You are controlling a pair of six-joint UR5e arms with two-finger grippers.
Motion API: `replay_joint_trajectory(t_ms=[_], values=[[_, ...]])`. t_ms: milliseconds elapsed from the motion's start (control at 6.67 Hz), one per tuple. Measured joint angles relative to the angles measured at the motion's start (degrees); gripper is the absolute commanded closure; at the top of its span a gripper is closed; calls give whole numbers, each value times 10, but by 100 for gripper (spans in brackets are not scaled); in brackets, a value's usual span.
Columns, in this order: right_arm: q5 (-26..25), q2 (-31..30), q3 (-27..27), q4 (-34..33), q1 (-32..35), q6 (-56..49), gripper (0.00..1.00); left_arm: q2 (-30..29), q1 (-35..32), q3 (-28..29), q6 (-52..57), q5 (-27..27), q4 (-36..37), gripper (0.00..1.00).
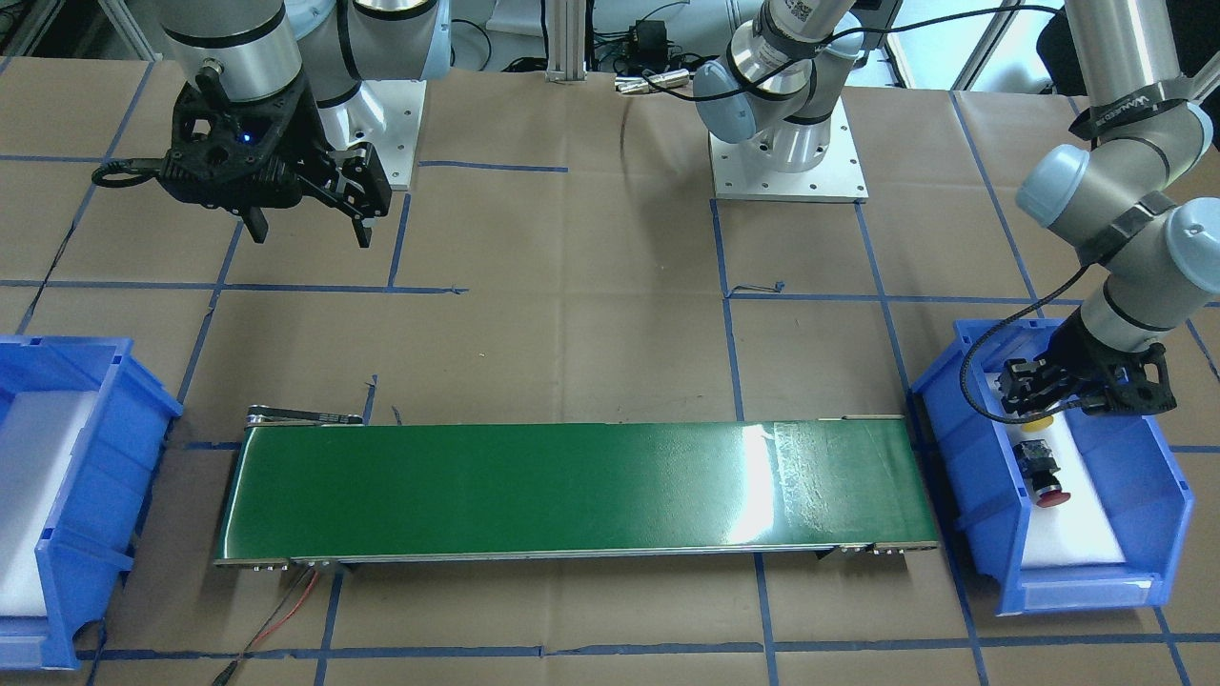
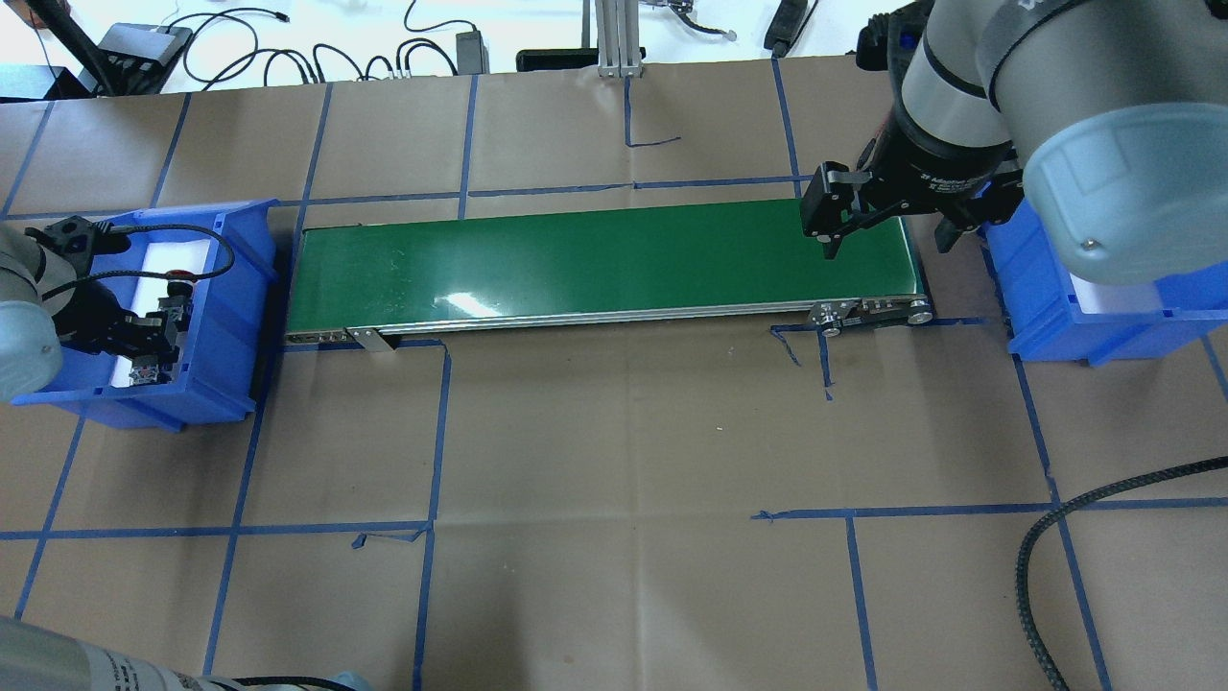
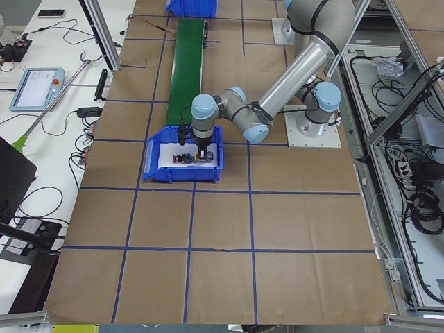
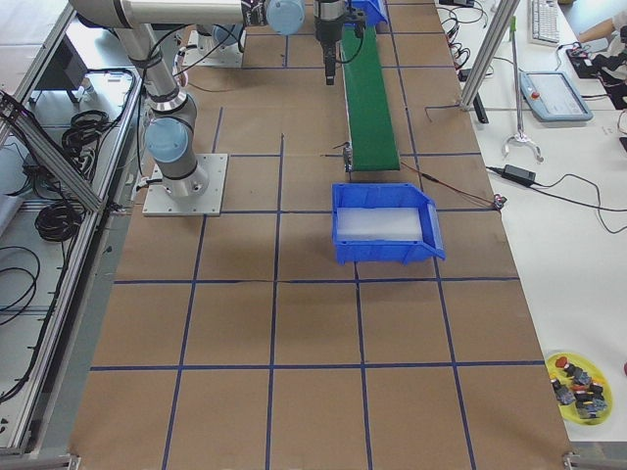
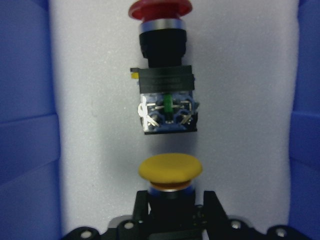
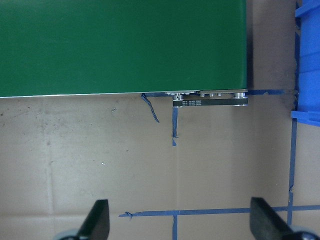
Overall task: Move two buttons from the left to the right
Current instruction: 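Lower the left gripper and grasp the yellow-capped button, then lift the yellow button and carry it onto the conveyor start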
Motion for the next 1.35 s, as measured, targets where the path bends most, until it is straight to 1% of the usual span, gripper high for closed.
replay_joint_trajectory(t_ms=[150, 300, 599, 749, 899, 1049, 1348], values=[[0, 0, 0, 0, 0, 0, 0, 15, 0, 25, 1, 1, -38, 95], [0, 1, 0, 0, 0, 0, 0, 34, 0, 62, 1, 1, -100, 95], [0, 1, 0, 0, -1, -3, 0, 53, -1, 162, 1, 2, -240, 95], [0, 1, 0, 0, -1, -3, 0, 52, -3, 206, 1, 3, -292, 95], [0, 1, 1, 0, -1, -3, 0, 48, -6, 235, 0, 2, -322, 95], [0, 1, 1, 0, -1, -3, 0, 44, -17, 247, -9, 0, -331, 94], [0, 1, 1, 0, -1, -4, 0, 38, -79, 253, -56, 3, -326, 94]])
